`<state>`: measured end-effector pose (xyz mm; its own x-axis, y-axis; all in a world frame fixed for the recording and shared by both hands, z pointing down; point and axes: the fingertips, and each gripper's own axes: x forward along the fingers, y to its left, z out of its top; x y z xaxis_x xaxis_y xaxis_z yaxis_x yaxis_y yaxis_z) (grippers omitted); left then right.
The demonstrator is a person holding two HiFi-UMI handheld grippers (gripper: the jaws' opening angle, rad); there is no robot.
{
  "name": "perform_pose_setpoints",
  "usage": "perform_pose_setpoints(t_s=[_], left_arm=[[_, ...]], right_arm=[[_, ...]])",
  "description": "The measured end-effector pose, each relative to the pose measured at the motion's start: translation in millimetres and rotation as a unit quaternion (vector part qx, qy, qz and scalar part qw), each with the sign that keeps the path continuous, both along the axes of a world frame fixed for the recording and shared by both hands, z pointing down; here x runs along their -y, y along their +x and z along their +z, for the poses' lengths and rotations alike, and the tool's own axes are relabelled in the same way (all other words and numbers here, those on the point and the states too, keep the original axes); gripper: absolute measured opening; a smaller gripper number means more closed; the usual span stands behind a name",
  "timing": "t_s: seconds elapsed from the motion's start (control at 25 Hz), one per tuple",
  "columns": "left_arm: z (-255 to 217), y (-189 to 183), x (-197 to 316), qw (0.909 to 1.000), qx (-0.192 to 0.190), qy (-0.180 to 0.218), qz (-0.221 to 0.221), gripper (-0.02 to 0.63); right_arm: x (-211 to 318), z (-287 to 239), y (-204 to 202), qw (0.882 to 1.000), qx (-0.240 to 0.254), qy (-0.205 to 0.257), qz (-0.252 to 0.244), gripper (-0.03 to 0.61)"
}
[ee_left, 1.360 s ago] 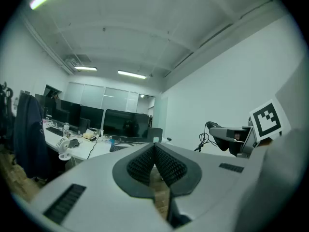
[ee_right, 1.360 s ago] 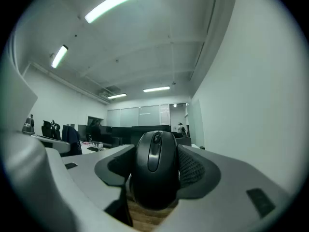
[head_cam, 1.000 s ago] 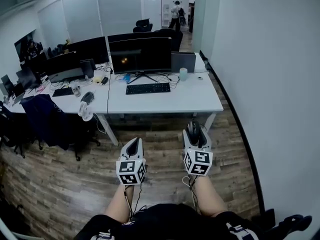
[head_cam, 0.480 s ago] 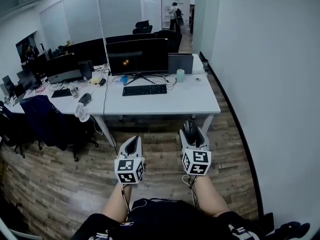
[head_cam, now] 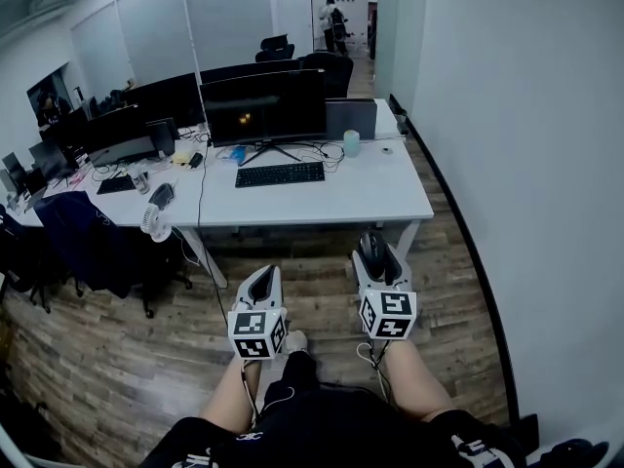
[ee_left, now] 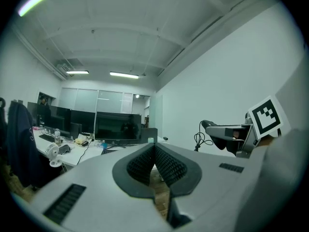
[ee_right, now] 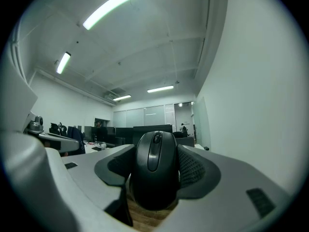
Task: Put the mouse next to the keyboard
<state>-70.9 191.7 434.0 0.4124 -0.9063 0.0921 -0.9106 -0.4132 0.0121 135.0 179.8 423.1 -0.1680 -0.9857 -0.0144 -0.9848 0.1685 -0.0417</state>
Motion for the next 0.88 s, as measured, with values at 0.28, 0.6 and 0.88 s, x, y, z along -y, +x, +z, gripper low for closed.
perform_pose_setpoints(t_s=[0.28, 0.6, 0.88], left_arm=[[21, -7, 81, 0.9999, -0.013, 0.0, 0.004, 0.012], [29, -17, 222, 0.9992, -0.031, -0.007, 0.025, 0.012], [19, -26, 362, 0.9979, -0.046, -0.014, 0.045, 0.012]], right_arm=[[75, 12, -3, 1.0, -0.01, 0.003, 0.007, 0.285], [207, 10, -15, 0.999, -0.025, 0.001, 0.02, 0.285], [337, -5, -19, 0.999, -0.029, -0.005, 0.045, 0.285]])
